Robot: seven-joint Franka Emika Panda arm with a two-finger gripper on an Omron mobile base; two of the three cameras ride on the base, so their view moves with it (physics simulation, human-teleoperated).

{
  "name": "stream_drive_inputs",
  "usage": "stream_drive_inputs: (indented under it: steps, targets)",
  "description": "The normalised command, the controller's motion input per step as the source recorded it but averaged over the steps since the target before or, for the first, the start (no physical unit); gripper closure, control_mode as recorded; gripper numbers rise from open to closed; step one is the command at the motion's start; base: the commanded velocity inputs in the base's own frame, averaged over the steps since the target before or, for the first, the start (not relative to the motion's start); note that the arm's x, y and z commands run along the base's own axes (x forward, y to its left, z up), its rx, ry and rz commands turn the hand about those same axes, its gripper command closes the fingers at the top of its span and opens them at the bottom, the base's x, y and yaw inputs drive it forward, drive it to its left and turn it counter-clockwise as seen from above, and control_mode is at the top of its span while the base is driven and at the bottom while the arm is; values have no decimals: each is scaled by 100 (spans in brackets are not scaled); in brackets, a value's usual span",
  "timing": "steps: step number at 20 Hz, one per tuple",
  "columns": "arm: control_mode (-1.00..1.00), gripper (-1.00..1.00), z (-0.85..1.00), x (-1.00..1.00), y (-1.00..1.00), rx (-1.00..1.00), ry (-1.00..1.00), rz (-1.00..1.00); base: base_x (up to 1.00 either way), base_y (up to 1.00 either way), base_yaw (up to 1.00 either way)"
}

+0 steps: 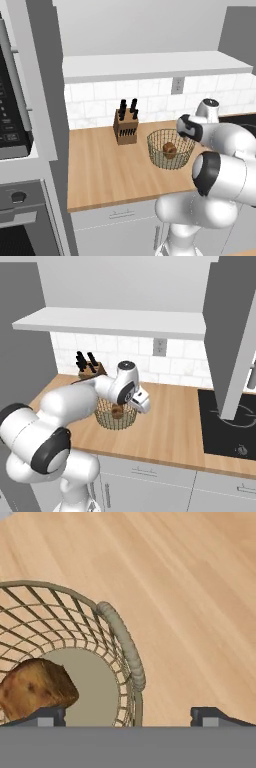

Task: Open the cabinet, pick up the bread from the cabinet and place it in the basket. Then move the basket to the dining counter.

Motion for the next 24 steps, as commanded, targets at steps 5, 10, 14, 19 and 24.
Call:
stream_drive_inputs:
  steps: [5,10,14,19,24]
  targets:
    - [-100,-100,-21,4,-7,1,0,0,0,0,0]
    - [-100,-100,-18,12,0,0,0,0,0,0,0]
    - [-100,-100,-23,5,0,0,0,0,0,0,0]
    - [-100,100,-25,1,0,0,0,0,0,0,0]
    - [-100,100,-11,0,0,0,0,0,0,0,0]
